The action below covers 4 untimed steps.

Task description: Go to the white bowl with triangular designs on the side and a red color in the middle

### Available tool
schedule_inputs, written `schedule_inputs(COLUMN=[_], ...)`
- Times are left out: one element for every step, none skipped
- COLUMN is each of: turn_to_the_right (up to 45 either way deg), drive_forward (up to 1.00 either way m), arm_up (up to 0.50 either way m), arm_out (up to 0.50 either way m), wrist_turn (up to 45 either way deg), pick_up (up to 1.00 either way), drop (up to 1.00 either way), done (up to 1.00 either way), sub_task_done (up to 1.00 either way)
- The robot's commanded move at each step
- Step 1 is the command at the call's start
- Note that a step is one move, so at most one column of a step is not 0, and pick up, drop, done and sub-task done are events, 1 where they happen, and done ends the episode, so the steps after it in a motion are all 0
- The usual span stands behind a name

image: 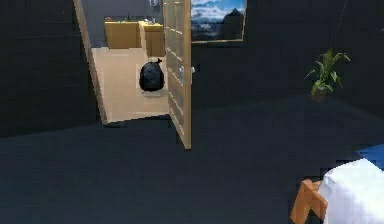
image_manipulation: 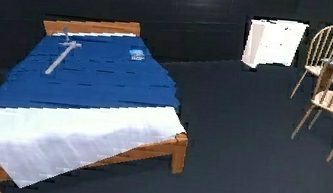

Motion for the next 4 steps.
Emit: schedule_inputs(turn_to_the_right=[-15.0, 0.0, 0.0, 0.0], drive_forward=[0.00, 1.00, 1.00, 1.00], arm_up=[0.00, 0.00, 0.00, 0.00], arm_out=[0.00, 0.00, 0.00, 0.00], wrist_turn=[0.0, 0.0, 0.0, 0.0], pick_up=[0.00, 0.00, 0.00, 0.00], drop=[0.00, 0.00, 0.00, 0.00], done=[0.00, 0.00, 0.00, 0.00], sub_task_done=[0.00, 0.00, 0.00, 0.00])
